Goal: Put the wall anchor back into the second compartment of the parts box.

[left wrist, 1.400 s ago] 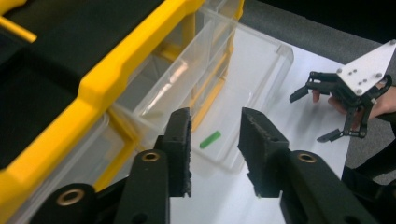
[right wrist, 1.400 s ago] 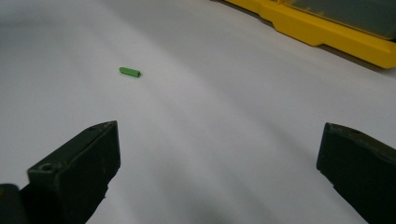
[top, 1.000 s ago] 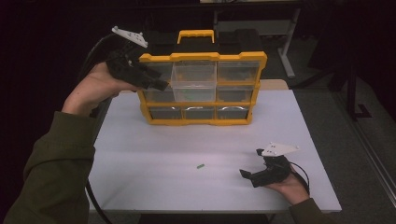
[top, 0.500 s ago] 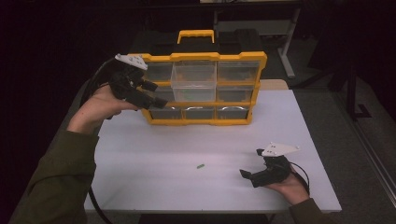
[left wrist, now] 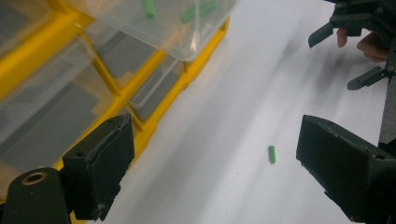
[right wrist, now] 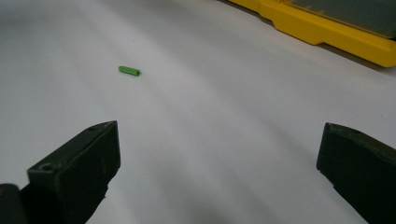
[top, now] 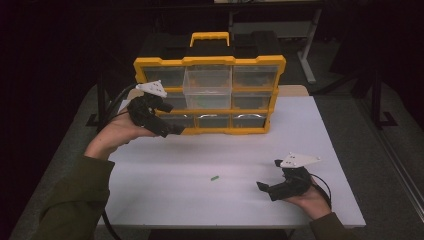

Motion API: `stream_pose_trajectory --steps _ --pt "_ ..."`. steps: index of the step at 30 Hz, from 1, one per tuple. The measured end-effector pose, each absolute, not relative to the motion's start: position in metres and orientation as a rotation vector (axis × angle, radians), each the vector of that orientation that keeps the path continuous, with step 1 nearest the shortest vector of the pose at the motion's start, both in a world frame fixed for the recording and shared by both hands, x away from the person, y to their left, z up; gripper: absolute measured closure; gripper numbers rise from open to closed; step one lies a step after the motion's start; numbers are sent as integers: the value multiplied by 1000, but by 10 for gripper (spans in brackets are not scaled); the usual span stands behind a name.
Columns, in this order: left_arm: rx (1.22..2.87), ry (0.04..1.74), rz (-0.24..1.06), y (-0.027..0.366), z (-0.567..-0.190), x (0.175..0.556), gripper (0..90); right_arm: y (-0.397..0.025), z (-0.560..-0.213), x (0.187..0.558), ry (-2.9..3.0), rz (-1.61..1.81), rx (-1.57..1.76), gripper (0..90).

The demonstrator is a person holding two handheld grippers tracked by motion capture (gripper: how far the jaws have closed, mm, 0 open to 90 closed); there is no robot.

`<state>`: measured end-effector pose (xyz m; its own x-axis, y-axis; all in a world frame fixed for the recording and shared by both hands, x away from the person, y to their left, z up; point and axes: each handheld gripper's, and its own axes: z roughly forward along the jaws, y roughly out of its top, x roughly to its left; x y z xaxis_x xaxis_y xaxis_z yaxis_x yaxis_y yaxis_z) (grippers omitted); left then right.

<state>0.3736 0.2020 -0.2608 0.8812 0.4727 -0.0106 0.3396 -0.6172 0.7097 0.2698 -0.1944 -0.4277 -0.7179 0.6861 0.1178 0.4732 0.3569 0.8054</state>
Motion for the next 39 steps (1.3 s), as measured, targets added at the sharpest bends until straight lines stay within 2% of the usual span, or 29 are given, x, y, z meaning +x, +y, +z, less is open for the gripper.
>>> stream_pose_trajectory --steps 11,25,33,39 --pt "2333 549 219 186 -307 368 115 -194 -428 270 2381 1289 1038 0" --pt "2361 556 109 153 -370 357 148 -195 -428 270 2378 1296 1038 0" --pt "2379 550 67 136 -394 349 250 -195 -428 270 2378 1294 1039 0" --pt "2383 559 32 125 -411 343 362 -195 -428 270 2378 1294 1038 0"
